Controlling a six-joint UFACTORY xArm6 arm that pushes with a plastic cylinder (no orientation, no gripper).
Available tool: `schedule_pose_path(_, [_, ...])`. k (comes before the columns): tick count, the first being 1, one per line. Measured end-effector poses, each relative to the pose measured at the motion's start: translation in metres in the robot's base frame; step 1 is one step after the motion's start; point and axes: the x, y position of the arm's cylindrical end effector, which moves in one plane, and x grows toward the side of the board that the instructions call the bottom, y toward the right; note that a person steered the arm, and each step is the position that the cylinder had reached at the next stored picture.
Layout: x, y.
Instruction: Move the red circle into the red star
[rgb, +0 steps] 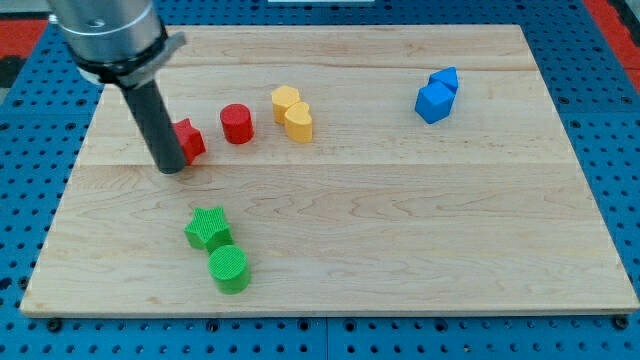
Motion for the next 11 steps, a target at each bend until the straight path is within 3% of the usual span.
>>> schedule_pose_path(1, [-0.002,0.066])
schedule_pose_path(2, [-0.037,0.119])
schedule_pose_path(3, [-0.065,0.078])
schedule_pose_path(5, [-0.069,0.034])
schedule_pose_path(9, [-0.121,0.023])
schedule_pose_path(11, [-0.085,0.018])
